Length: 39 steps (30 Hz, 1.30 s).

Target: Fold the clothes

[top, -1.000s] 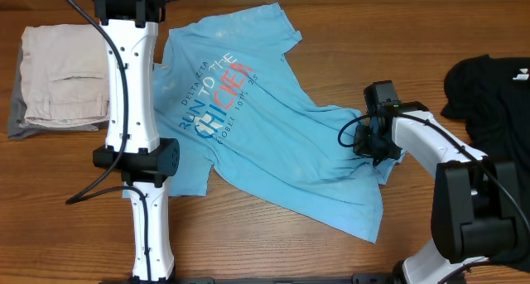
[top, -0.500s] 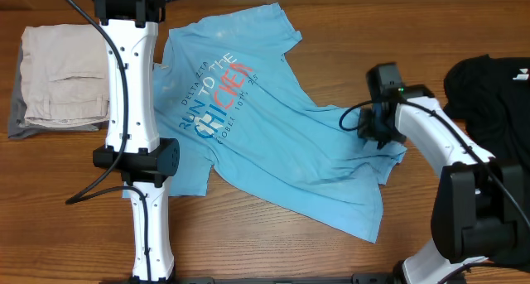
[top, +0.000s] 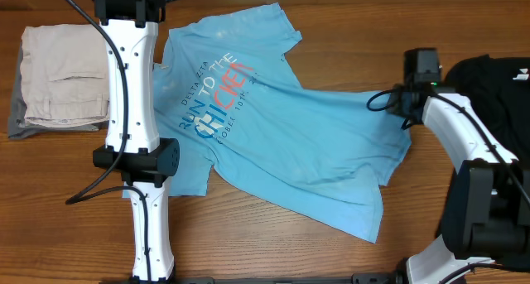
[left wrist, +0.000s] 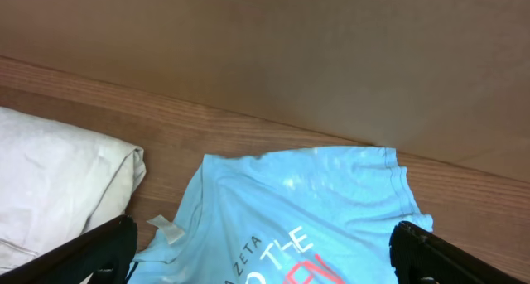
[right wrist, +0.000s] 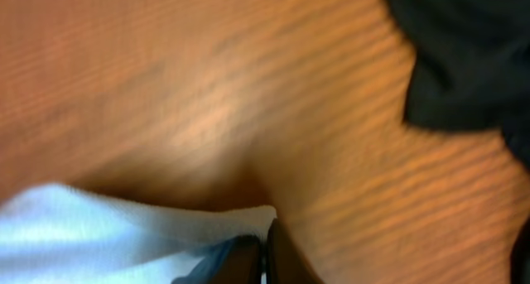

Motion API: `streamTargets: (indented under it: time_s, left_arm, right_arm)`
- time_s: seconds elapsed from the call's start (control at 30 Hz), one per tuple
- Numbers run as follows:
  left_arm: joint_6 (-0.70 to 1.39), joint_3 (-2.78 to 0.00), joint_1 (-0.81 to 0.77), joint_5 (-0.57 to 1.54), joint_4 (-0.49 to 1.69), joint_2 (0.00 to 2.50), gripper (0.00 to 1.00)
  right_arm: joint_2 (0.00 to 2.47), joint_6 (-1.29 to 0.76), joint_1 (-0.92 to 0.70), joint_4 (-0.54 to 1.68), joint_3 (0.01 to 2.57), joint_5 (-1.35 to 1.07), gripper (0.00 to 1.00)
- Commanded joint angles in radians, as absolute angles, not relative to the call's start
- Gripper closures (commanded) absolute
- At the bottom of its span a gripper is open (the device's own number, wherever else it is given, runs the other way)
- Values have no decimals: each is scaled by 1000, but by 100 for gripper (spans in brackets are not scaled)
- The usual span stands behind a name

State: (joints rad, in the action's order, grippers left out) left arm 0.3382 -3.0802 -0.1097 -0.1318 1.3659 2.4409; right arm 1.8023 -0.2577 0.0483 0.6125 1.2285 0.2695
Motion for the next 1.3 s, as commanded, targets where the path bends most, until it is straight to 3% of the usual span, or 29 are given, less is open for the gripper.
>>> streamTargets:
  time_s: [0.0, 0.03, 0.13, 0.2, 0.33, 0.43, 0.57, 0.93, 1.27]
  left_arm:
    - [348, -3078, -112, -138, 1365, 2449, 0]
    - [348, -3078, -112, -138, 1365, 2449, 0]
    - [348, -3078, -112, -138, 1365, 2449, 0]
    - [348, -3078, -112, -138, 1365, 2449, 0]
    - [348, -3078, -112, -138, 1365, 2449, 0]
    - [348, -3078, -112, -138, 1365, 2449, 0]
    - [348, -3078, -112, -138, 1365, 2449, 0]
    - [348, -3078, -112, -138, 1365, 2449, 0]
    - [348, -3078, -112, -138, 1365, 2449, 0]
  right_arm:
    - [1798, -255, 65, 539, 1235, 287, 87]
    - [1798, -255, 66, 515, 1230, 287, 79]
    - [1798, -255, 70, 435, 1213, 289, 76]
    - [1799, -255, 73, 382, 1203, 294, 63]
    - [1797, -241, 86, 364, 1221, 264, 59]
    - [1797, -228, 87, 482, 1277, 185, 60]
    - [1798, -229, 87, 617, 1295, 87, 83]
    - [1894, -198, 84, 544, 1254, 51, 78]
    - [2011, -138, 86, 486, 1255, -6, 82]
